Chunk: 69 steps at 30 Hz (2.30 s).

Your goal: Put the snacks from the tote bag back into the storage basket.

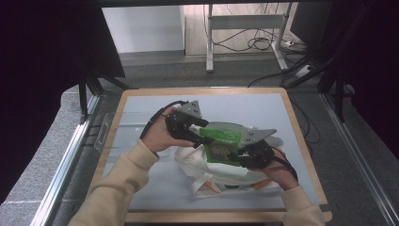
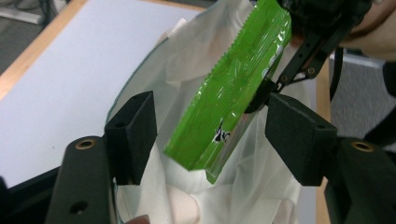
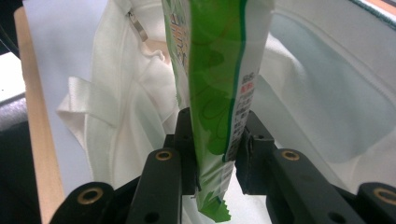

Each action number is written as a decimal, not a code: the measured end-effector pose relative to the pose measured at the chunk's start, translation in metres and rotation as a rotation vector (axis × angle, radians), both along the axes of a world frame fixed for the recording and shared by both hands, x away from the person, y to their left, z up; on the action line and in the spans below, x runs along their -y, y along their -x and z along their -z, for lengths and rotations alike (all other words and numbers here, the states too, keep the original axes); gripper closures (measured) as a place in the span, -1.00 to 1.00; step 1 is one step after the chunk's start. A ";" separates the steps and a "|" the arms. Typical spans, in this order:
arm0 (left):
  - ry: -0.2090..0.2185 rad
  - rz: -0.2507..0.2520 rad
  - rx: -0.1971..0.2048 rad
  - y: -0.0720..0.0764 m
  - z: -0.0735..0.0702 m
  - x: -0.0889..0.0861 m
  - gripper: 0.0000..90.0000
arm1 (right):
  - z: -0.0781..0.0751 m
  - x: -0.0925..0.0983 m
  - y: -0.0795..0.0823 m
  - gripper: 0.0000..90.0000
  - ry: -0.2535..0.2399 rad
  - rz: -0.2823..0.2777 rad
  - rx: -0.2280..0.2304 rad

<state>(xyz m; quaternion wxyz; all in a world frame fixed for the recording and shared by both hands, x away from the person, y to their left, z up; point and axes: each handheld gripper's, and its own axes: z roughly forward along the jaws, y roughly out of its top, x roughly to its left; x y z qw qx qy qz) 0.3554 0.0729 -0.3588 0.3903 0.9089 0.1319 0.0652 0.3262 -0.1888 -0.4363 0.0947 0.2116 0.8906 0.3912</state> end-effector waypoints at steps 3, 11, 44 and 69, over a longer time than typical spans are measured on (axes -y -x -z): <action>-0.017 0.026 -0.023 -0.004 0.001 0.003 -0.19 | -0.001 -0.001 0.000 0.61 0.008 -0.007 0.011; -0.127 0.106 -0.044 -0.006 0.009 0.018 0.31 | -0.007 -0.007 0.000 0.61 0.009 -0.033 0.038; -0.025 0.115 0.017 -0.005 -0.006 -0.013 0.69 | -0.020 0.031 0.013 -0.14 -0.217 0.074 0.035; 0.069 0.028 0.061 0.006 -0.033 -0.057 0.69 | -0.011 0.047 0.015 -0.17 -0.215 0.112 0.006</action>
